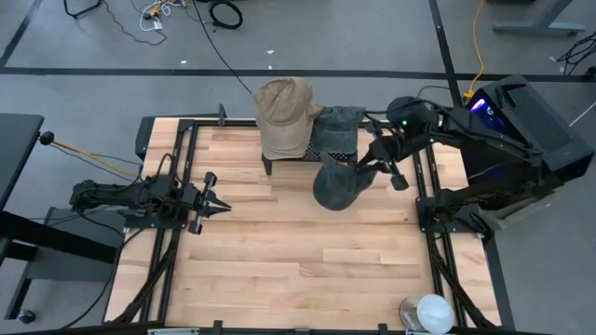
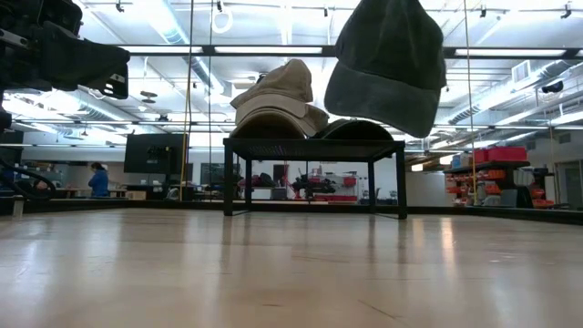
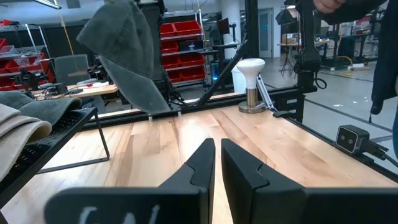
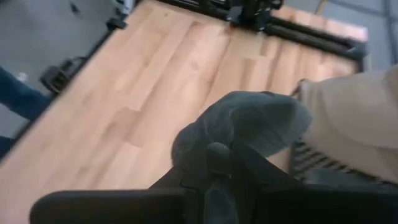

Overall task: Pick & Place hat
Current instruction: Stack the black cap on the other black cap on the shelf

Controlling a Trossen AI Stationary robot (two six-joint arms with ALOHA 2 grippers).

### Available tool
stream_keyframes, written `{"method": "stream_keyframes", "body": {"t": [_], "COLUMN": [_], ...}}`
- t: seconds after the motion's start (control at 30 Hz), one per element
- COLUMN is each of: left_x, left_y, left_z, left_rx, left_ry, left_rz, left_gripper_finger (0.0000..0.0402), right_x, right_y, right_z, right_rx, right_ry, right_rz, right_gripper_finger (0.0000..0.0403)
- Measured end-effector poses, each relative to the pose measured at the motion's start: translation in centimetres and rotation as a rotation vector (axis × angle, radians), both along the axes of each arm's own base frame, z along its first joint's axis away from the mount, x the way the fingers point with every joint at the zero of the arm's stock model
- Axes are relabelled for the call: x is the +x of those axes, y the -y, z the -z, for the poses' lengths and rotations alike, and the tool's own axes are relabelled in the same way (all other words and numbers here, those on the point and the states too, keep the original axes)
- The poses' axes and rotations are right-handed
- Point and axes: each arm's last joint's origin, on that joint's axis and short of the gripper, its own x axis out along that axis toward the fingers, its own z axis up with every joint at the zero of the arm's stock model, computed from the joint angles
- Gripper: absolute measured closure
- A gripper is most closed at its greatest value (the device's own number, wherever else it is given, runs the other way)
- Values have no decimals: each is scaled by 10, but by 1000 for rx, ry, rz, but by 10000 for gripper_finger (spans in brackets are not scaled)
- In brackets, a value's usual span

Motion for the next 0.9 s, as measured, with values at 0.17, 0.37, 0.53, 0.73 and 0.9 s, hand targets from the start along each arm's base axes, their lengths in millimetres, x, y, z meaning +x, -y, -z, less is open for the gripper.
{"method": "stream_keyframes", "body": {"t": [0.17, 0.37, 0.53, 0.73, 0.9], "left_x": [0, 0, 0, 0, 0], "left_y": [0, 0, 0, 0, 0], "left_z": [0, 0, 0, 0, 0], "left_rx": [0, 0, 0, 0, 0], "left_ry": [0, 0, 0, 0, 0], "left_rz": [0, -1, 0, -1, 0], "left_gripper_finger": [367, 367, 367, 367, 367], "right_x": [-1, 0, -3, -9, -10], "right_y": [1, 3, 6, 9, 15], "right_z": [-6, -7, -9, -17, -23], "right_rx": [-90, -187, -303, -388, -410], "right_ry": [39, 49, 40, 93, 143], "right_rz": [-28, -8, 46, 111, 168], "right_gripper_finger": [357, 357, 357, 357, 357]}}
